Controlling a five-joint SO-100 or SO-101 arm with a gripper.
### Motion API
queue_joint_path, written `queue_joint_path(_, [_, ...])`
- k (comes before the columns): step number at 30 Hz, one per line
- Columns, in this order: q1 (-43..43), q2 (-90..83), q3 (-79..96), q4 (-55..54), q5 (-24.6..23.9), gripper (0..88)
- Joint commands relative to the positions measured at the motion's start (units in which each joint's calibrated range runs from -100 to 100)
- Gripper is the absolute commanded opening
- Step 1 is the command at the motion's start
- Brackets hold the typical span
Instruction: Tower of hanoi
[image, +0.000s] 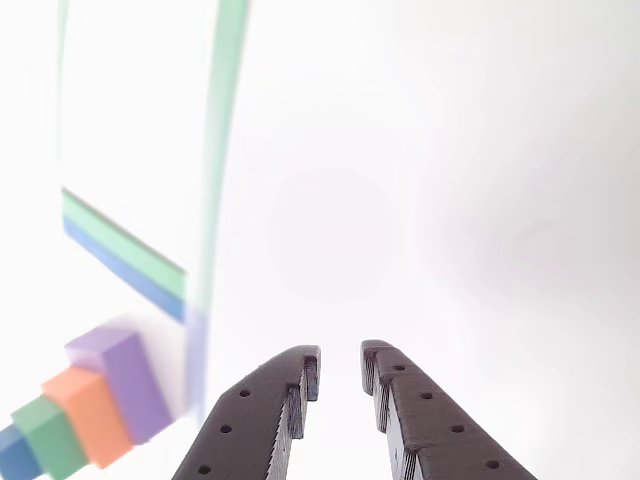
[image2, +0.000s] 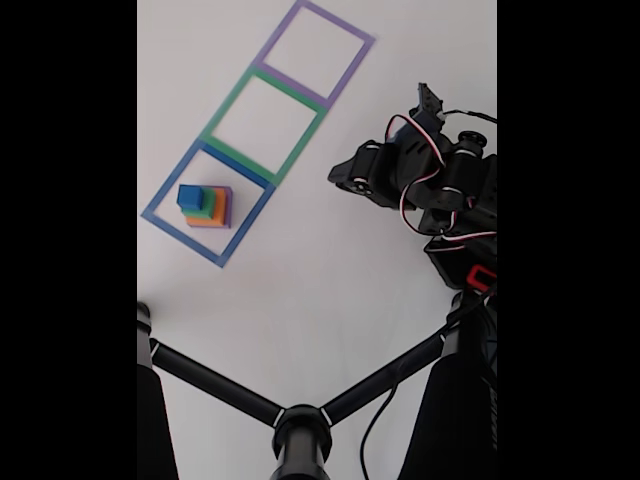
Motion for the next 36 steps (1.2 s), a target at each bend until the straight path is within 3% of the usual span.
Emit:
queue_joint_path(1, [0.5,-0.5,0.9,13.9,-0.8,0.6])
queue_joint_path(15, [-1.5,-0.6,0.8,10.8,-0.8,1.0])
queue_joint_path(17, [-1.2,-0.6,0.8,8.7,-0.8,8.9])
queue_joint_path(25, [-2.3,-0.6,0.9,-2.0,-0.8,20.2])
queue_joint_path(34, [-4.6,-0.5,0.2,-4.8,-0.8,19.9])
queue_joint_path(36, [-4.7,-0.5,0.3,-5.5,-0.8,13.8])
